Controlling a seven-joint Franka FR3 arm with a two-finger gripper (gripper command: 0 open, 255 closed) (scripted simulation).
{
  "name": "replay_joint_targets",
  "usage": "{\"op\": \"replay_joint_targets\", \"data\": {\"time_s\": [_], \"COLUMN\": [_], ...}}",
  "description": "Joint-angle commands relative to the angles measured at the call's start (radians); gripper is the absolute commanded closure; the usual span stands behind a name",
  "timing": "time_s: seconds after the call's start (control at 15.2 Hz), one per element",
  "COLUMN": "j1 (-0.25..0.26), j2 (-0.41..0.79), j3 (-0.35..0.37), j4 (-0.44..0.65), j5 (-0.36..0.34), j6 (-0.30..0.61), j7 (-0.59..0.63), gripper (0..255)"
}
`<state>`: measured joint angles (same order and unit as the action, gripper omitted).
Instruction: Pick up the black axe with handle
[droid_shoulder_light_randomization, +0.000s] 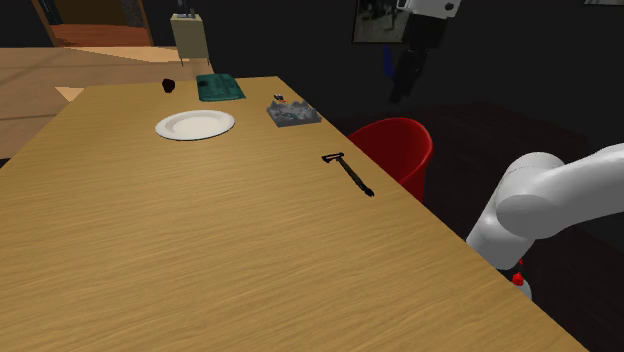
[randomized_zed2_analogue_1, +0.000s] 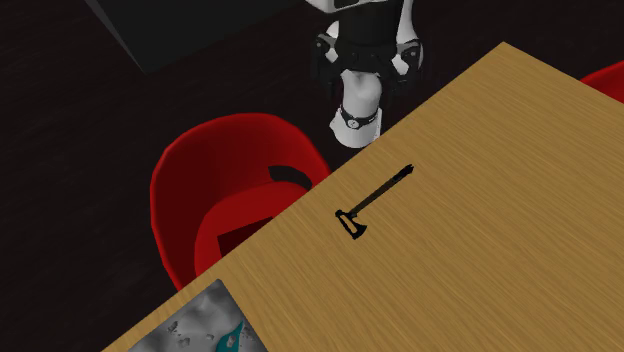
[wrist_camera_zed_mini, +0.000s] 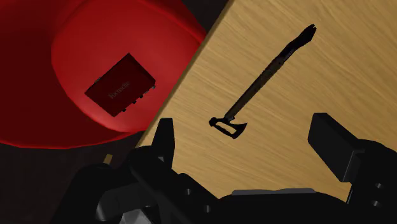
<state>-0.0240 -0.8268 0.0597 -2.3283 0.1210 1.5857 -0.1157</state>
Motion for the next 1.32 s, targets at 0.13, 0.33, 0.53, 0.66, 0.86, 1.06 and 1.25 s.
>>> {"op": "replay_joint_targets", "data": {"time_s": [0.13, 0.33, 0.53, 0.66, 0.86, 1.06, 1.25], "j1": [-0.022, -0.054, -0.088, -0.116, -0.170, -0.178, -0.177], "j2": [-0.023, -0.035, -0.020, 0.007, 0.068, 0.086, 0.099], "j3": [0.062, 0.163, 0.271, 0.348, 0.469, 0.496, 0.511], "j4": [-0.068, -0.151, -0.212, -0.239, -0.259, -0.282, -0.314], "j5": [0.023, 0.059, 0.094, 0.114, 0.134, 0.141, 0.150], "j6": [0.066, 0.165, 0.265, 0.333, 0.433, 0.476, 0.520], "j7": [0.111, 0.280, 0.451, 0.567, 0.746, 0.774, 0.777], "gripper": [0, 0, 0, 0, 0, 0, 0]}}
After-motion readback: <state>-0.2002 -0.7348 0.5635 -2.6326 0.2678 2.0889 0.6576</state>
